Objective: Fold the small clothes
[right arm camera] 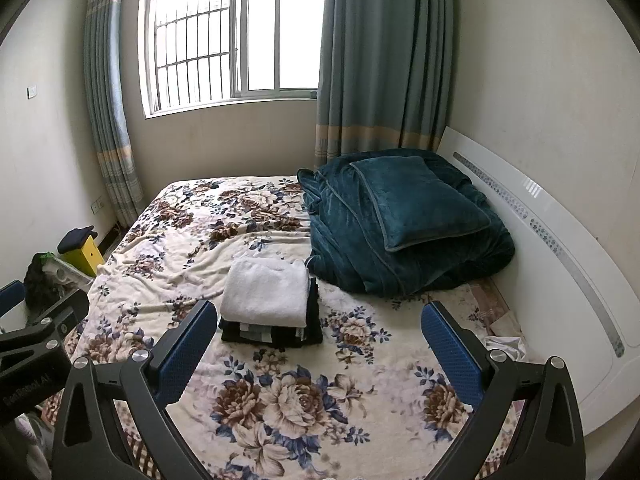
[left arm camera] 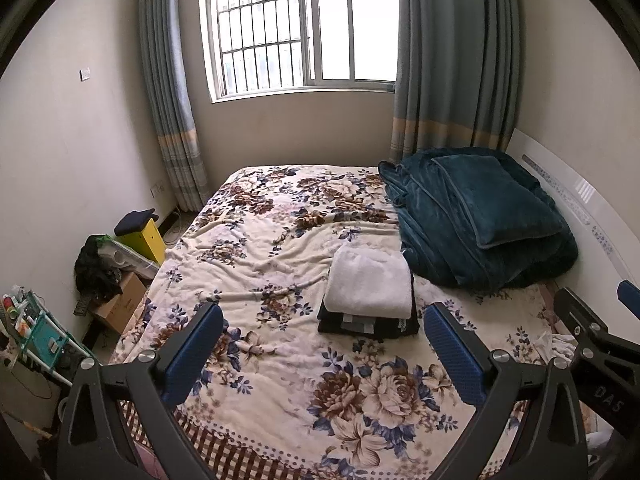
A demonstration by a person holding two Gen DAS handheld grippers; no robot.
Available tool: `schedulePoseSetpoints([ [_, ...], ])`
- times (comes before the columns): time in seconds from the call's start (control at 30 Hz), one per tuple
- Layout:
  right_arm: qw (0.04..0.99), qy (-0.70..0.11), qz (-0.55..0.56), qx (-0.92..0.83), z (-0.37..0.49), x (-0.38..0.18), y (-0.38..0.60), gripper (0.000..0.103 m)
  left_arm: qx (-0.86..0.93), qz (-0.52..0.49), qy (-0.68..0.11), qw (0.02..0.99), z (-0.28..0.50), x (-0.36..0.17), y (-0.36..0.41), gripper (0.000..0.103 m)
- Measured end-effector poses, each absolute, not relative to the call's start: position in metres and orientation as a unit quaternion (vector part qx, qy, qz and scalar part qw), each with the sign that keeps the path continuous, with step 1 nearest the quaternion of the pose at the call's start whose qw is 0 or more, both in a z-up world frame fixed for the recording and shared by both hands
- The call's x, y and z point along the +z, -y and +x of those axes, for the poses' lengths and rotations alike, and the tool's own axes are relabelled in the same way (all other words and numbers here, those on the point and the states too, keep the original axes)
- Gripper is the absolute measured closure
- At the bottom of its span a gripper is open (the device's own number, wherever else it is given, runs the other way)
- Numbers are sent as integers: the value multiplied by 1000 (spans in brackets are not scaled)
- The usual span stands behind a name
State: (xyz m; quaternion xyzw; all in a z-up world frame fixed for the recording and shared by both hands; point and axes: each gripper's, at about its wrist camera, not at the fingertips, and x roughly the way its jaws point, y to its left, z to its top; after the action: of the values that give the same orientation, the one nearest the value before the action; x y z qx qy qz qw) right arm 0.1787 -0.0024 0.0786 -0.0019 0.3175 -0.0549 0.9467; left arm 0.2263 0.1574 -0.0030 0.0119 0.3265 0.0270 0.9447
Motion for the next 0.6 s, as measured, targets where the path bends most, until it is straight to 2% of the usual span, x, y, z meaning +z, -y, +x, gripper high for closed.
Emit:
schedulePoseSetpoints([
  [0.6,947,-317,-3,-56,178,77,2,0,31,11,-326,945,227,-1,-158,0],
])
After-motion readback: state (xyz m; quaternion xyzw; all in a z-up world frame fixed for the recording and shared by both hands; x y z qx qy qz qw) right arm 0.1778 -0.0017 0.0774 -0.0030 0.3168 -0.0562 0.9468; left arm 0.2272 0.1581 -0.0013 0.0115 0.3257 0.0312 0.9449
